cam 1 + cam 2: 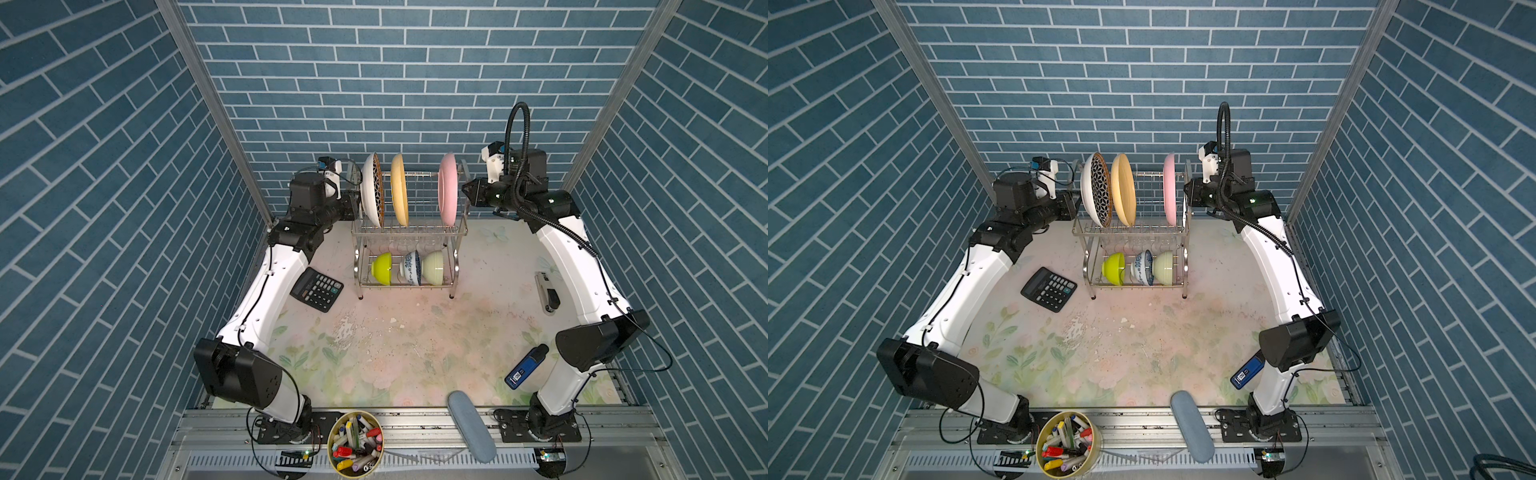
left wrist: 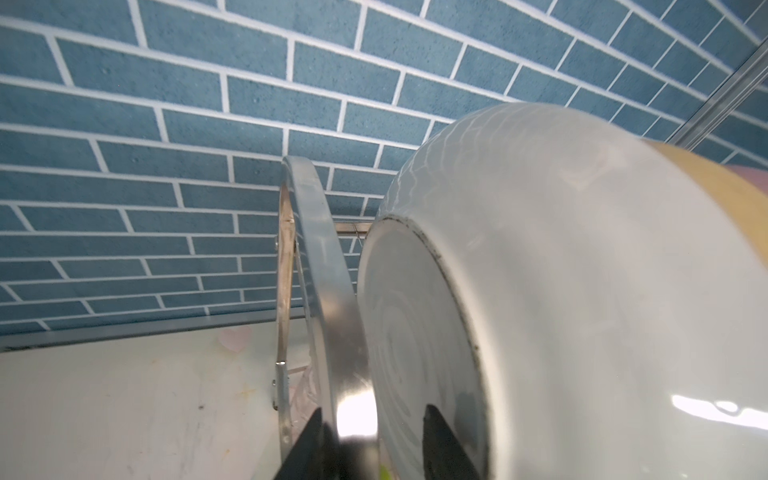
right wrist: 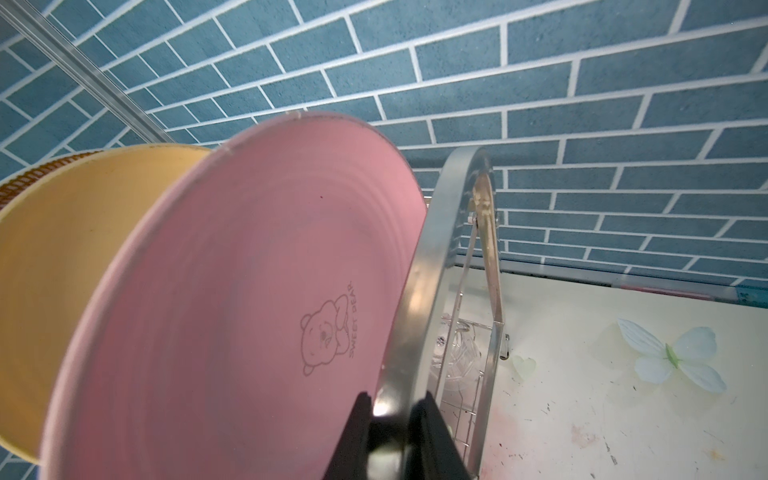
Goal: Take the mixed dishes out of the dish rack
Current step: 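Close the right gripper on the pink plate rim while the left steadies the rack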
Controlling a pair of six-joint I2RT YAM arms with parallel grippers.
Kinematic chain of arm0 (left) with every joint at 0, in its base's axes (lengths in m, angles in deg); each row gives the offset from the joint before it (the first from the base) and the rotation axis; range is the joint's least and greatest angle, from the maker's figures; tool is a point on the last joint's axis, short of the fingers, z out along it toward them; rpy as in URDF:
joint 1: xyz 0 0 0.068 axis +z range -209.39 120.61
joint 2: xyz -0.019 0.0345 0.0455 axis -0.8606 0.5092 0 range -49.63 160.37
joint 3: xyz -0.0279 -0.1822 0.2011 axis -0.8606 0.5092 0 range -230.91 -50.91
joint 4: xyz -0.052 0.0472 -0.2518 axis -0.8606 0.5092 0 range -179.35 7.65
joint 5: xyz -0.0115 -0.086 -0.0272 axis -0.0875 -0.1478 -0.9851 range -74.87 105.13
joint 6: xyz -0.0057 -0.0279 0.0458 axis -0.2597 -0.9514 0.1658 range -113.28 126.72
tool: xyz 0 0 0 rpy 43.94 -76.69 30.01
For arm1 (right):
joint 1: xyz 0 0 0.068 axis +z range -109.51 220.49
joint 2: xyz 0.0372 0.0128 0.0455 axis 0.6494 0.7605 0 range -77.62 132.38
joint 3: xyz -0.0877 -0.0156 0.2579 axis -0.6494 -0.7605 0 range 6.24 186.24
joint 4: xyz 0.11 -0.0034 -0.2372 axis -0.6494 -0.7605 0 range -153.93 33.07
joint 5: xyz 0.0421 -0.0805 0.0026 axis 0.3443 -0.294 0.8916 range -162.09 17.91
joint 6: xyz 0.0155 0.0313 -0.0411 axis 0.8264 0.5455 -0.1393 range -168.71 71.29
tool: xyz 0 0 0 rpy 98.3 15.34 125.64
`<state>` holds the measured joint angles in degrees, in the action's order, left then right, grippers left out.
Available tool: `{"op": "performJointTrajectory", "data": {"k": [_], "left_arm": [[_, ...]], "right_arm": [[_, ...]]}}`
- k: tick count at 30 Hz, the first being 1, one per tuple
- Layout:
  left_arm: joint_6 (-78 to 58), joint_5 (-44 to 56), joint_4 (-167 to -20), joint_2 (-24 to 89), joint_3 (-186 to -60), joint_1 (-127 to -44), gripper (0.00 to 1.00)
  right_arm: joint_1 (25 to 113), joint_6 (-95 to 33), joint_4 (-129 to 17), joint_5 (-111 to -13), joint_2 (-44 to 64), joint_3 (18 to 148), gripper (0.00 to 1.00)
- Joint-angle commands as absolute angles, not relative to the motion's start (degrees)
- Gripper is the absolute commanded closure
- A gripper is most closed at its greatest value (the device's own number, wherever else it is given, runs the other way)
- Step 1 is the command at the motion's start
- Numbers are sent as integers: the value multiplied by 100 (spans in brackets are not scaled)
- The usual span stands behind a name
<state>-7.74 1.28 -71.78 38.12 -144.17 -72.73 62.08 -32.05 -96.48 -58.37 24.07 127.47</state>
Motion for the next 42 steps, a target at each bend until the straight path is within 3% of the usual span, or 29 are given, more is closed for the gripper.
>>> {"op": "performJointTrajectory", "data": {"k": [1,3,13,17,18,21,31,42], "left_arm": [[-782,303,-7074,3666,-14542,-7345,54],[-835,550,-7080,3518,-14473,-7345,50],[-886,1176,-7200,2889,-14136,-7466,31],[-489,1906,-7003,2698,-14197,-7876,10],[-332,2050,-6912,2705,-14273,-8019,10],[-99,2380,-6446,2896,-14736,-8352,28],[98,3486,-4308,4391,-17311,-9130,30],[237,3842,-4391,4444,-17549,-9419,29]], "right_arm": [[6212,-3970,-9598,-5738,2348,12900,75],[6212,-3949,-9577,-5706,2280,12834,70],[6203,-3931,-9622,-5715,2189,12817,68],[6211,-3940,-9644,-5740,2145,12818,67],[6212,-3953,-9657,-5754,2136,12815,67],[6212,-3975,-9684,-5836,2100,12822,67],[6212,-4001,-9690,-5855,2079,12792,67],[6209,-4036,-9760,-5820,1971,12866,66]]}}
